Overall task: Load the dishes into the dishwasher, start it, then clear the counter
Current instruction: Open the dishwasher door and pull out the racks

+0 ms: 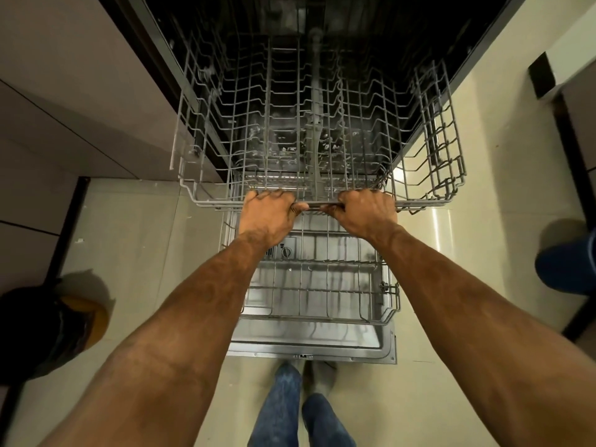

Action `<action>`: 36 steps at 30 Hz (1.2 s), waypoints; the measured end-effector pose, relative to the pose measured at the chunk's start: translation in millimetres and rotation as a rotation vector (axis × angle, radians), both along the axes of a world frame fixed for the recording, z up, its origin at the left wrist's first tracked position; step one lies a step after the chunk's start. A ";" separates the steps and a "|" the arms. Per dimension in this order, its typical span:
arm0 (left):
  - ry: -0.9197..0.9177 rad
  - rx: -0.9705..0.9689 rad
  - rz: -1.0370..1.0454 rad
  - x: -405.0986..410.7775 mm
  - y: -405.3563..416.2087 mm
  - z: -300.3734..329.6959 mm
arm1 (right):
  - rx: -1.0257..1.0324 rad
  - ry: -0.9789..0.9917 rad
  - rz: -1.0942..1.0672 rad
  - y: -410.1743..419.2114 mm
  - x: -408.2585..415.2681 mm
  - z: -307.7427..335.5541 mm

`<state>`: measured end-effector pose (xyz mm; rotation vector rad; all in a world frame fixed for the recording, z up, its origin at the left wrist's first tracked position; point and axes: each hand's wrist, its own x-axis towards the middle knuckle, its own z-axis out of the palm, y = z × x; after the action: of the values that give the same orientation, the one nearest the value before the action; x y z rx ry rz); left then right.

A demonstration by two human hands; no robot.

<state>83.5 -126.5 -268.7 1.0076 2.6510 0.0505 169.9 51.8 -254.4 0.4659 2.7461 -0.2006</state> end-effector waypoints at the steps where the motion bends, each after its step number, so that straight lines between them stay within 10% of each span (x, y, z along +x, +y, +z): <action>1: 0.000 0.002 0.001 2.4 -1.4 -0.5 | 0.001 0.000 0.000 -1.2 2.0 -0.8; 36: 0.014 -0.027 0.018 128.4 -70.9 -3.6 | 0.012 -0.016 0.033 -74.4 129.7 -0.1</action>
<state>211.9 -197.4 -272.3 0.9795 2.6656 0.0115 299.7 -22.5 -254.5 0.4240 2.7388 -0.1715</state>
